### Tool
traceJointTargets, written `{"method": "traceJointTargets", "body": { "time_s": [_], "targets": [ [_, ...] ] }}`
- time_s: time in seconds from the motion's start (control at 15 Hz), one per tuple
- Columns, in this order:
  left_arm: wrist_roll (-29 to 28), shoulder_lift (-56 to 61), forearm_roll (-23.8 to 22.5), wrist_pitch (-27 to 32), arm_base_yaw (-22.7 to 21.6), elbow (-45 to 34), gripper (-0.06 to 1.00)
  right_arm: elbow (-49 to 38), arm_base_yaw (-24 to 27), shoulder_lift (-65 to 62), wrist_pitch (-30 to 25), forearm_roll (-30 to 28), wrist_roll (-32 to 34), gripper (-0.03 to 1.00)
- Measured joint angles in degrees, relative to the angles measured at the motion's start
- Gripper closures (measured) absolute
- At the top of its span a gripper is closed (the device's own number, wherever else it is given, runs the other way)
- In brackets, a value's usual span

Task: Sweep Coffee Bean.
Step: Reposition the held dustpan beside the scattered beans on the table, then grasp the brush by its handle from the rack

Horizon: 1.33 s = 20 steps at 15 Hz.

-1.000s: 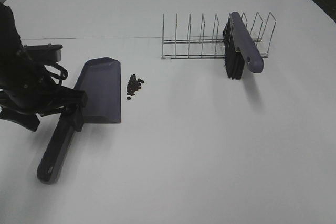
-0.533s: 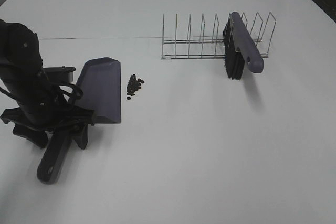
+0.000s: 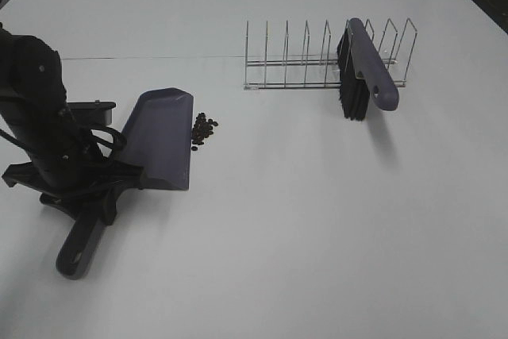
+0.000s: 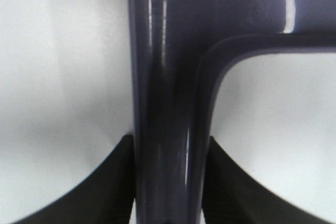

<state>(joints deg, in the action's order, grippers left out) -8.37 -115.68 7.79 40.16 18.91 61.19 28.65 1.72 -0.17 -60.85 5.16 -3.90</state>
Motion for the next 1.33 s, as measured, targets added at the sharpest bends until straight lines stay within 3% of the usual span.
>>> {"method": "traceJointTargets", "body": {
  "time_s": [0.73,0.93,1.07,1.33],
  "targets": [
    [-2.35,6.30,-0.97,1.09,0.00,-0.40,0.60,0.34,0.00,2.52,0.52,0.00,0.00,0.23],
    [-2.35,6.30,-1.38,1.09,0.06,-0.40,0.60,2.52,0.00,11.46,10.20,2.29,-0.06,0.23],
    [-2.35,6.30,-1.43,1.09,0.06,-0.40,0.60,6.02,-0.34,21.03,16.27,6.42,-3.78,0.23],
    [-2.41,6.30,-1.49,1.09,0.06,-0.40,0.60,18.22,-5.04,41.37,18.91,8.88,-11.97,0.23]
  ]
}}
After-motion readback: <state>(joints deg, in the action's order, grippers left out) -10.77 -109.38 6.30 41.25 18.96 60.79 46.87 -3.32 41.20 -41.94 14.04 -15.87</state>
